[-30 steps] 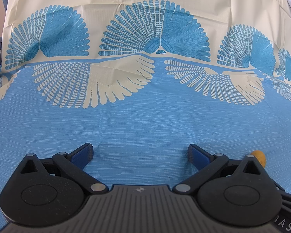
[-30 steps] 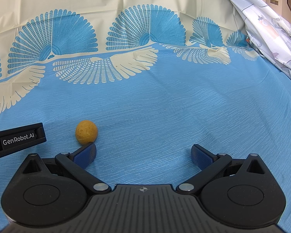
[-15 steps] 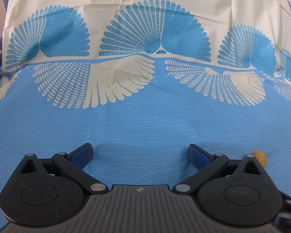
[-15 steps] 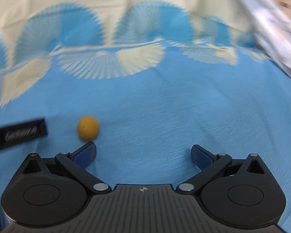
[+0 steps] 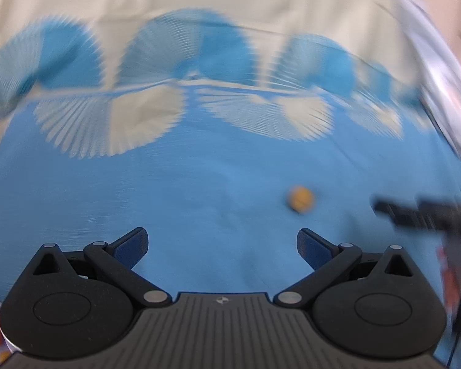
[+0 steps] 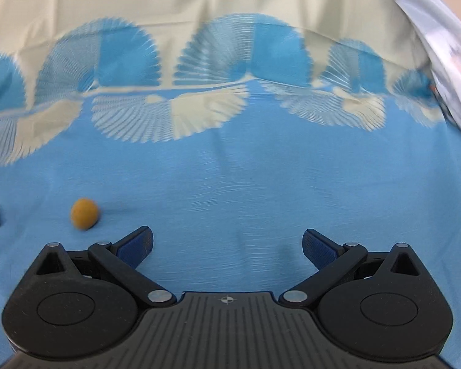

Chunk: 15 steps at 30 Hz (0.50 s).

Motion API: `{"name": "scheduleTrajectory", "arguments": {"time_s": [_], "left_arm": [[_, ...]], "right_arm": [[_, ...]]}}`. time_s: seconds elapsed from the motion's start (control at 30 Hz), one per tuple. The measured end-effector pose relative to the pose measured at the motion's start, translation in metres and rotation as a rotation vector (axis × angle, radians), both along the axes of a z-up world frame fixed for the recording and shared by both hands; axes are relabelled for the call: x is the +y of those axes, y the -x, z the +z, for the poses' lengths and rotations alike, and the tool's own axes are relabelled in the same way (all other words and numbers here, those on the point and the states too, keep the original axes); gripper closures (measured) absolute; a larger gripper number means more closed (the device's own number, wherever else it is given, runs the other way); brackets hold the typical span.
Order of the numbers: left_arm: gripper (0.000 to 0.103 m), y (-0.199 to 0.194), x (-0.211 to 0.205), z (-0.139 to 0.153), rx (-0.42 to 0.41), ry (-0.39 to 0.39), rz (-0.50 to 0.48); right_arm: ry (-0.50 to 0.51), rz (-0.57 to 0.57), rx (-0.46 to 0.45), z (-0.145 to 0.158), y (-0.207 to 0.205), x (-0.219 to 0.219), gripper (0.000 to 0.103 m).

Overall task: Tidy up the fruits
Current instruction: 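Grasp the red tomato with the left tool while the right tool grasps the small yellow fruit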

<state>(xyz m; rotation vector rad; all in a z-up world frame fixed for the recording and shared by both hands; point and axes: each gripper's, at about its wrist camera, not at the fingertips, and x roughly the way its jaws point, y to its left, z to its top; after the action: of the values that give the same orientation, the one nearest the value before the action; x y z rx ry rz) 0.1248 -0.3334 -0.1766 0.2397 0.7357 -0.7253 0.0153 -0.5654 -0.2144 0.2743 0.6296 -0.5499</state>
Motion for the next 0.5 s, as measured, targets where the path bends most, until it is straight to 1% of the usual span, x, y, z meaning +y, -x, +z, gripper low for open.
{"name": "scheduleTrajectory", "arguments": {"time_s": [0.03,0.1,0.17,0.23,0.27,0.3,0.4,0.43,0.47,0.5], "left_arm": [[0.0,0.016,-0.005,0.002,-0.022,-0.005,-0.05],[0.0,0.039,-0.017,0.002,-0.038,-0.005,-0.12],[0.0,0.053,-0.035,-0.004,-0.014,-0.034,-0.178],[0.0,0.058,-0.051,-0.016,0.035,-0.079,-0.207],[0.0,0.059,-0.057,-0.022,0.053,-0.1,-0.213],[0.0,0.059,-0.064,-0.027,0.053,-0.133,-0.204],[0.0,0.058,-0.084,-0.039,-0.021,-0.272,-0.158],[0.001,0.057,-0.085,-0.04,-0.034,-0.273,-0.17],[0.01,0.055,-0.082,-0.04,-0.032,-0.243,-0.189],[0.032,0.052,-0.078,-0.04,-0.019,-0.204,-0.214]], "right_arm": [[-0.006,-0.001,-0.005,0.001,0.006,-0.002,0.001],[0.006,0.0,0.001,0.003,0.015,-0.001,0.001],[0.018,-0.011,-0.007,0.005,0.023,0.0,0.001],[-0.014,-0.017,-0.021,0.006,0.031,-0.004,0.001],[-0.03,-0.021,-0.029,0.006,0.034,-0.006,0.001],[-0.039,-0.025,-0.032,0.006,0.036,-0.008,0.001],[-0.054,-0.026,-0.007,0.0,0.033,-0.011,0.001],[-0.058,-0.015,0.001,-0.002,0.03,-0.01,0.001],[-0.056,0.001,0.008,-0.003,0.026,-0.01,0.001],[-0.049,0.016,0.014,-0.005,0.022,-0.009,0.001]]}}
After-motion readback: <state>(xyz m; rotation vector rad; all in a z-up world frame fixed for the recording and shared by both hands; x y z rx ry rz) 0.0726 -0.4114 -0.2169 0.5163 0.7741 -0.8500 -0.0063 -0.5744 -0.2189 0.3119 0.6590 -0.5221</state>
